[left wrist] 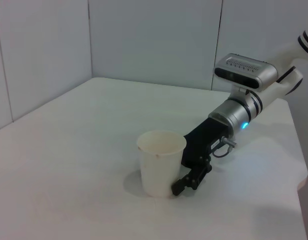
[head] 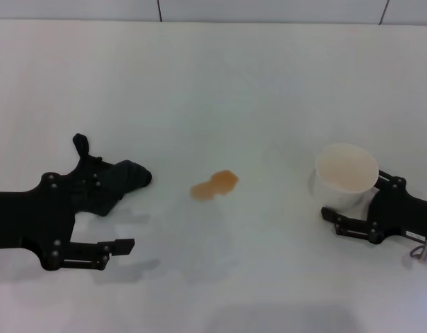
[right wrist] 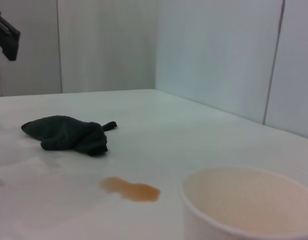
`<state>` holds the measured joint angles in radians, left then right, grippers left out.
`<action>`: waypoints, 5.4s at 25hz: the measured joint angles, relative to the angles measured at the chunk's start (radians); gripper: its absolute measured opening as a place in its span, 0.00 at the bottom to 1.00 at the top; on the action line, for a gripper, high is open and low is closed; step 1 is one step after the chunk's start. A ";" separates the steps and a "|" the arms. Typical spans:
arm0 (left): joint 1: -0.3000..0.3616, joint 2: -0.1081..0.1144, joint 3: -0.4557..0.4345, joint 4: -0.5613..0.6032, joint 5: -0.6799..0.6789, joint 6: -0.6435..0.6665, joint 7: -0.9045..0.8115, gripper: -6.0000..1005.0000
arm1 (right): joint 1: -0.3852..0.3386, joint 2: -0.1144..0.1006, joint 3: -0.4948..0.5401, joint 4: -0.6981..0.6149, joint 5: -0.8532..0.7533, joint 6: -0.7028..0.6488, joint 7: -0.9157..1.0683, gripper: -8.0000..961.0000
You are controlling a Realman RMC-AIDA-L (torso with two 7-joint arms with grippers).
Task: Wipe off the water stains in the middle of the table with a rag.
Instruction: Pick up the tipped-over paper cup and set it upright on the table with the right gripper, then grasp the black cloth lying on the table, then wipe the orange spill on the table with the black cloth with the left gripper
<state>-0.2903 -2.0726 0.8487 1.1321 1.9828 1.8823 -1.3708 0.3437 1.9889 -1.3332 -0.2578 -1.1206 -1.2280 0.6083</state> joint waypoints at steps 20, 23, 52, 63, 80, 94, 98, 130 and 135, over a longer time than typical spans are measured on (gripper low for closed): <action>0.018 0.009 -0.006 0.014 -0.032 0.003 -0.005 0.71 | -0.292 -0.086 0.035 -0.511 -0.150 -0.121 0.316 0.90; 0.049 0.012 -0.011 0.049 -0.048 0.003 -0.009 0.71 | -0.339 -0.049 0.107 -0.750 -0.369 -0.137 0.517 0.90; 0.046 0.028 -0.070 0.170 0.110 -0.026 -0.136 0.68 | -0.088 0.015 0.179 -1.157 -0.863 -0.348 1.057 0.89; -0.031 0.034 -0.074 0.183 0.286 -0.113 -0.173 0.67 | -0.083 0.018 0.143 -1.135 -0.874 -0.339 1.066 0.89; -0.182 0.054 -0.078 -0.132 0.411 -0.349 -0.166 0.65 | -0.072 0.019 0.065 -1.093 -0.875 -0.284 1.063 0.89; -0.225 0.041 -0.073 -0.253 0.436 -0.423 -0.145 0.64 | -0.062 0.019 0.053 -1.092 -0.870 -0.274 1.062 0.89; -0.236 0.028 -0.072 -0.269 0.472 -0.443 -0.154 0.63 | -0.059 0.019 0.050 -1.092 -0.872 -0.274 1.065 0.89; -0.348 -0.007 0.009 -0.274 0.450 -0.477 -0.379 0.12 | -0.060 0.021 0.036 -1.104 -0.807 -0.274 1.064 0.89; -0.451 -0.008 0.114 -0.357 0.449 -0.574 -0.460 0.12 | -0.058 0.021 0.033 -1.104 -0.778 -0.273 1.056 0.89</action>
<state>-0.7416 -2.0801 0.9632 0.7750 2.4316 1.3079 -1.8308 0.2856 2.0096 -1.3005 -1.3622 -1.8982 -1.5005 1.6645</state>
